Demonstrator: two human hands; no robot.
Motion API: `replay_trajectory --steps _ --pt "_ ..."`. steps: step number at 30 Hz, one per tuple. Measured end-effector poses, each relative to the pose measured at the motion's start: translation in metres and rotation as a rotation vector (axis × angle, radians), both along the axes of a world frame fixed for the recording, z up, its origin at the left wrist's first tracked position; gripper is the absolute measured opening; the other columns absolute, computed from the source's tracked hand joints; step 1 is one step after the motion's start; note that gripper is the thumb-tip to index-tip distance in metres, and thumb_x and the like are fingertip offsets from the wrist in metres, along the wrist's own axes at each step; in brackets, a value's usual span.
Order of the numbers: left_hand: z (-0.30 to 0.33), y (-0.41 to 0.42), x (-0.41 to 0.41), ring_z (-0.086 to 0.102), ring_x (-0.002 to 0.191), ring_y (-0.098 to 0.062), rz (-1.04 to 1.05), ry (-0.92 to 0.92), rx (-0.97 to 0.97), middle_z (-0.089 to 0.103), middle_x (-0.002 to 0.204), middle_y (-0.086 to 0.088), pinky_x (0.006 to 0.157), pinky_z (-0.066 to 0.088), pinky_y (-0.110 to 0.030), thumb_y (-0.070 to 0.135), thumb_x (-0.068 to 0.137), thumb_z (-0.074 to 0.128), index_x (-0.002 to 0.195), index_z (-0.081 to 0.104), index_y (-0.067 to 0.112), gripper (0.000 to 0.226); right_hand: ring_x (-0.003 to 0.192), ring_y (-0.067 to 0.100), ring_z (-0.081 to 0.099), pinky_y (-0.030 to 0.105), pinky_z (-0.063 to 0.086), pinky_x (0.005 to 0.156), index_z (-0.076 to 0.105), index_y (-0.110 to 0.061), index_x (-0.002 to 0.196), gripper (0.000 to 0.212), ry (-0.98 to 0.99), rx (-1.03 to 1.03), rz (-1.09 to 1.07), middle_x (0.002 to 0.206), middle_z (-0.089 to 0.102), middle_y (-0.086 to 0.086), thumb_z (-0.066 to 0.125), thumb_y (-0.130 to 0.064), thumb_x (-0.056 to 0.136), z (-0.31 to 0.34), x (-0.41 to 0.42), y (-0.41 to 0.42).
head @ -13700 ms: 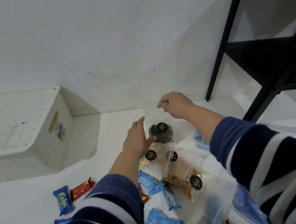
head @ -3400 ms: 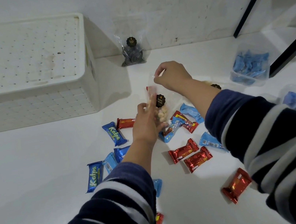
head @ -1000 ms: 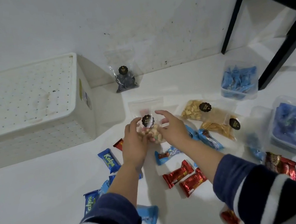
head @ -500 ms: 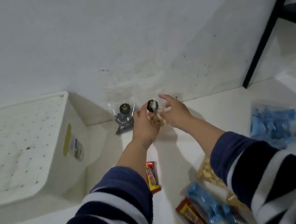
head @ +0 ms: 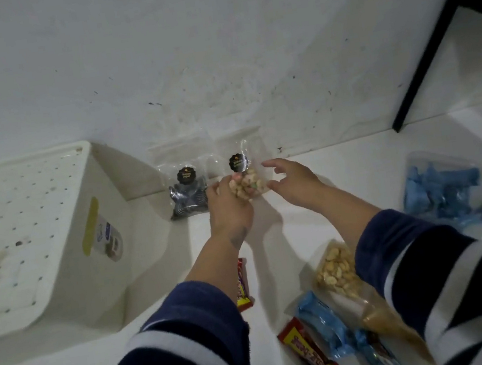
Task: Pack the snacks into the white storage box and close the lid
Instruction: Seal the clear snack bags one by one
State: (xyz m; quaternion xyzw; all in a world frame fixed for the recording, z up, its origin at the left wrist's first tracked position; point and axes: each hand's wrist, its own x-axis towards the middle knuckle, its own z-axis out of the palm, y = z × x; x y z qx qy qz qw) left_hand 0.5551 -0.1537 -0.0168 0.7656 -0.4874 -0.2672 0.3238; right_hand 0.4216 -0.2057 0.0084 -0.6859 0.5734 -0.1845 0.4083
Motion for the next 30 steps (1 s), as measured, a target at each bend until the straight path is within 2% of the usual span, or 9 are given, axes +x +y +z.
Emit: replay_trajectory --steps 3,7,11,15,17,20,24,27,30 --pt "0.002 0.025 -0.015 0.043 0.128 -0.028 -0.137 -0.079 0.049 0.025 0.148 -0.007 0.098 0.040 -0.031 0.010 0.087 0.056 0.142 0.037 0.018 0.058 0.123 0.019 0.051 0.025 0.040 0.094 0.049 -0.025 0.137 0.042 0.081 0.025 0.020 0.140 0.049 0.006 0.054 -0.019 0.096 0.015 -0.028 0.026" --pt "0.010 0.053 -0.044 0.037 0.133 -0.022 -0.461 -0.124 0.154 0.026 0.149 -0.003 0.105 0.036 -0.031 0.015 0.085 0.064 0.142 0.036 0.022 0.064 0.125 0.018 0.049 0.021 0.036 0.082 0.053 -0.024 0.132 0.036 0.186 0.040 -0.020 0.137 0.050 0.005 0.053 -0.021 0.096 0.035 -0.071 0.065" --pt "0.015 0.070 -0.078 0.033 0.136 -0.021 -0.712 -0.232 0.239 0.026 0.149 -0.001 0.107 0.035 -0.028 0.013 0.077 0.074 0.144 0.034 0.025 0.079 0.123 0.019 0.050 0.023 0.038 0.090 0.055 -0.024 0.129 0.035 0.307 0.039 -0.095 0.137 0.051 0.002 0.052 -0.021 0.095 0.052 -0.116 0.104" --pt "0.013 0.081 -0.103 0.026 0.140 -0.024 -0.889 -0.411 0.283 0.018 0.154 -0.001 0.112 0.034 -0.038 0.012 0.075 0.075 0.149 0.021 0.029 0.093 0.124 0.020 0.050 0.029 0.040 0.099 0.057 -0.024 0.125 0.034 0.408 0.034 -0.175 0.138 0.052 0.003 0.054 -0.018 0.092 0.056 -0.154 0.140" --pt "0.013 0.084 -0.112 0.020 0.144 -0.025 -0.928 -0.479 0.289 0.011 0.158 0.000 0.114 0.031 -0.039 0.009 0.077 0.071 0.152 0.010 0.030 0.099 0.125 0.021 0.049 0.028 0.039 0.099 0.056 -0.023 0.127 0.036 0.447 0.063 -0.209 0.140 0.050 0.003 0.055 -0.017 0.091 0.051 -0.164 0.154" --pt "0.012 0.084 -0.121 0.016 0.146 -0.023 -0.974 -0.573 0.281 0.007 0.160 0.001 0.115 0.029 -0.038 0.003 0.082 0.063 0.152 0.001 0.035 0.098 0.107 0.021 0.057 0.024 0.044 0.080 0.055 -0.024 0.127 0.039 0.358 0.139 -0.289 0.127 0.059 0.004 0.057 -0.015 0.089 0.037 -0.166 0.173" --pt "0.010 0.085 -0.121 0.031 0.136 -0.024 -0.940 -0.608 0.229 0.023 0.152 0.001 0.107 0.040 -0.039 0.000 0.085 0.054 0.151 0.008 0.038 0.089 0.094 0.021 0.060 0.028 0.049 0.079 0.058 -0.026 0.120 0.043 0.118 0.168 -0.493 0.115 0.065 0.009 0.060 -0.006 0.082 0.016 -0.151 0.190" --pt "0.008 0.093 -0.113 0.035 0.130 -0.024 -0.862 -0.610 0.195 0.031 0.145 0.000 0.100 0.045 -0.040 0.005 0.087 0.053 0.150 0.011 0.038 0.083 0.078 0.020 0.060 0.030 0.054 0.066 0.061 -0.024 0.114 0.046 -0.032 0.133 -0.568 0.095 0.064 0.008 0.053 0.005 0.079 0.012 -0.137 0.190" --pt "0.007 0.106 -0.096 0.037 0.127 -0.023 -0.721 -0.551 0.175 0.035 0.139 0.000 0.094 0.048 -0.040 0.015 0.085 0.059 0.150 0.009 0.039 0.085 0.060 0.013 0.053 0.021 0.043 0.051 0.058 -0.022 0.112 0.043 -0.044 0.026 -0.522 0.075 0.060 0.003 0.046 0.008 0.083 0.024 -0.124 0.183"
